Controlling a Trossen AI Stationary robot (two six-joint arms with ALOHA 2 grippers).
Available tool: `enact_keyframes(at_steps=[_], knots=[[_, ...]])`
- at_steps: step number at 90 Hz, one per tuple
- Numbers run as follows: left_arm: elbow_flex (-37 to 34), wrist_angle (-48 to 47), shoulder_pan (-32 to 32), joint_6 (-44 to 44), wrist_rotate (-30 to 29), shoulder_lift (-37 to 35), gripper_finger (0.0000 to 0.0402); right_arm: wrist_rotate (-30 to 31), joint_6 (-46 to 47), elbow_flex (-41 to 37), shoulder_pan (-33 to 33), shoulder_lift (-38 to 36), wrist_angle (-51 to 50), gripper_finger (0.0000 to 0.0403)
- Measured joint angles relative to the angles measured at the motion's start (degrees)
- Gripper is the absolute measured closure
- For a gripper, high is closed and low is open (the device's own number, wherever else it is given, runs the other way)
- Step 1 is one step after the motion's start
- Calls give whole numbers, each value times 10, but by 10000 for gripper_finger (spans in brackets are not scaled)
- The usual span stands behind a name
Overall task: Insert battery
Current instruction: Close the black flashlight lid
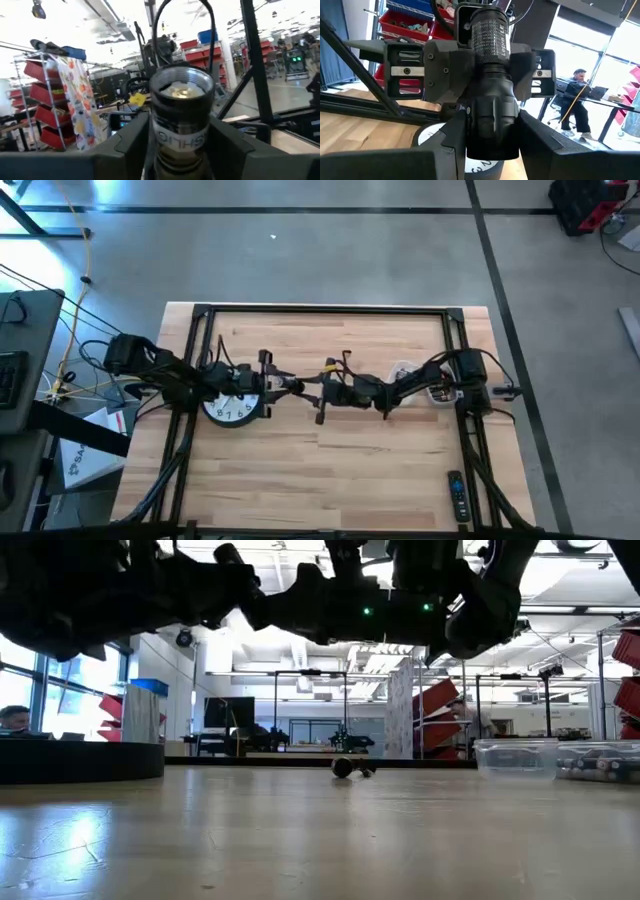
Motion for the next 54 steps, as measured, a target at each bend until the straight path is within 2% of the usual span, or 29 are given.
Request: enact_keyframes(at_steps=[26, 42, 54], knots=[[4, 1, -6, -5, -54, 0, 224, 42, -67, 0, 2, 0, 25, 296], [26, 0, -26, -5, -119, 4, 224, 107, -88, 0, 2, 0, 45, 296], [44, 0, -37, 9, -153, 16, 224, 119, -89, 0, 2, 0, 53, 296]])
